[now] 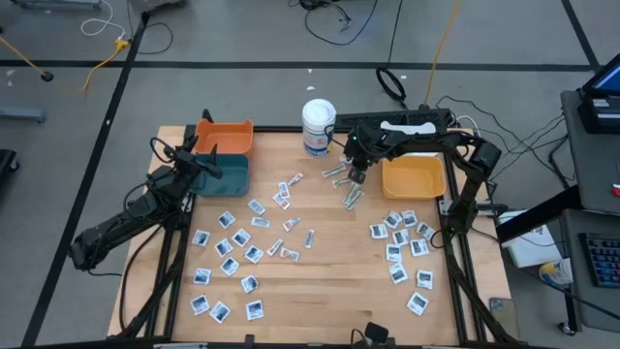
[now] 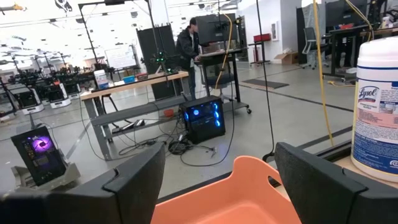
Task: Pick & Place First Aid Supplies
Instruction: Put the green bandage into the white bin
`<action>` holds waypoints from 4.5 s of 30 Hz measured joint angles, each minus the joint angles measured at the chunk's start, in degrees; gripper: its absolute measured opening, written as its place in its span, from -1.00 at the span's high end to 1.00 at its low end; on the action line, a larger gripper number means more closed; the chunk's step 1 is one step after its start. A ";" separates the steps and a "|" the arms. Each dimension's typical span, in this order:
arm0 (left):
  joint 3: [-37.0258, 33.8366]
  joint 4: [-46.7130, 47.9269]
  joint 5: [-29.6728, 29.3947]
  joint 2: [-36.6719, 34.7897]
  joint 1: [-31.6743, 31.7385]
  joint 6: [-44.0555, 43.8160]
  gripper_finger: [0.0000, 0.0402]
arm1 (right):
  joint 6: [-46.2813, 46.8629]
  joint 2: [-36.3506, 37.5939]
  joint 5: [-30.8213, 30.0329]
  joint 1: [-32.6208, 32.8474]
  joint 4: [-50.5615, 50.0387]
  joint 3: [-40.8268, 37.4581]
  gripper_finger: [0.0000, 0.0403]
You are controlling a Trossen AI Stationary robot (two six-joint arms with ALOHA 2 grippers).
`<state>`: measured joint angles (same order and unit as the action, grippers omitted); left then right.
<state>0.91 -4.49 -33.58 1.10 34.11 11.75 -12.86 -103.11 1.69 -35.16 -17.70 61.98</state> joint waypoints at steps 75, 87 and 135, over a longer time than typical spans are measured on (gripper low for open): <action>-0.02 0.00 0.00 0.01 -0.01 0.00 -0.53 | 35.91 18.82 -16.51 -20.39 -14.12 -7.39 0.85; -0.02 0.00 0.00 0.02 -0.02 0.00 -0.53 | 33.41 18.84 -14.48 -20.39 -14.27 -6.38 -0.06; -0.02 0.00 0.00 0.02 0.00 0.00 -0.53 | -1.67 7.54 9.83 6.11 14.62 -6.23 -0.25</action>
<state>0.89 -4.49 -33.58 1.13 34.11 11.75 -14.53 -95.57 11.53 -29.05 -3.08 55.75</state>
